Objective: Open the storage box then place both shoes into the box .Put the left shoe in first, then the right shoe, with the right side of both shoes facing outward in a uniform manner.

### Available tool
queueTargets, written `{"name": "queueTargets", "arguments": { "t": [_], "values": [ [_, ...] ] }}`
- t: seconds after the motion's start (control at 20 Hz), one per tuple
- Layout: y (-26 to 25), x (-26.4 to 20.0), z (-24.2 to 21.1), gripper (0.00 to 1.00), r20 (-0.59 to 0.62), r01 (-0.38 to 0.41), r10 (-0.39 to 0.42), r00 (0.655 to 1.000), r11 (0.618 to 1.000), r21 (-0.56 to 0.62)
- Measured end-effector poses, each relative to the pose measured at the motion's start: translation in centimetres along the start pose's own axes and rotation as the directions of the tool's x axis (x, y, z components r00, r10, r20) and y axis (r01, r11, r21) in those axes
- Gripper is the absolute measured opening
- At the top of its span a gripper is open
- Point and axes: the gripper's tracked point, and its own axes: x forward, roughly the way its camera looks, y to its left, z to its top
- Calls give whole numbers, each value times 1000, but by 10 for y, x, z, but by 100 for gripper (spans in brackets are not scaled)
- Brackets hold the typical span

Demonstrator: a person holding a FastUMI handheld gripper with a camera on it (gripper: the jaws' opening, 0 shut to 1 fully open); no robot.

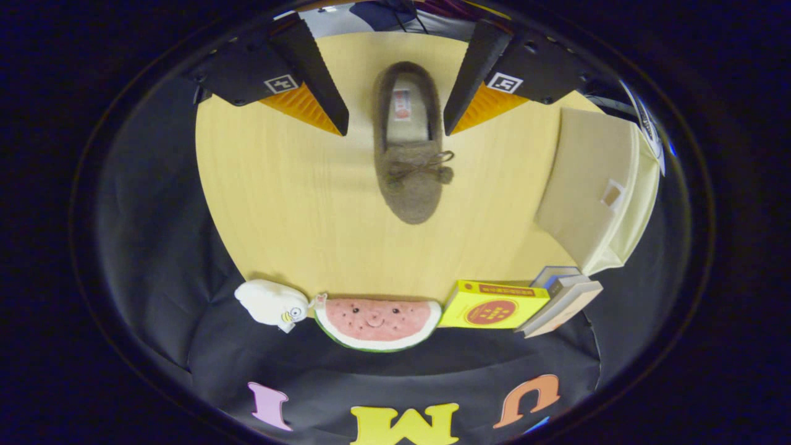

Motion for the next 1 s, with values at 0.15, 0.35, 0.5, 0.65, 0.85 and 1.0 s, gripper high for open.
{"name": "queueTargets", "arguments": {
  "t": [0.15, 0.35, 0.5, 0.65, 0.85, 1.0],
  "values": [
    [-17, 24, -10, 89, -66, 4, -5, 998, 1000, -10],
    [-16, 45, -16, 77, -110, -28, 26, 994, 999, -20],
    [-6, 58, -20, 48, -141, -64, 59, 988, 997, -30],
    [2, 66, -19, 20, -137, -96, 93, 986, 995, -15],
    [1, 66, -20, 0, -124, -107, 114, 986, 992, 61],
    [4, 55, -25, 0, -129, -124, 139, 982, 986, 115]
  ]
}}
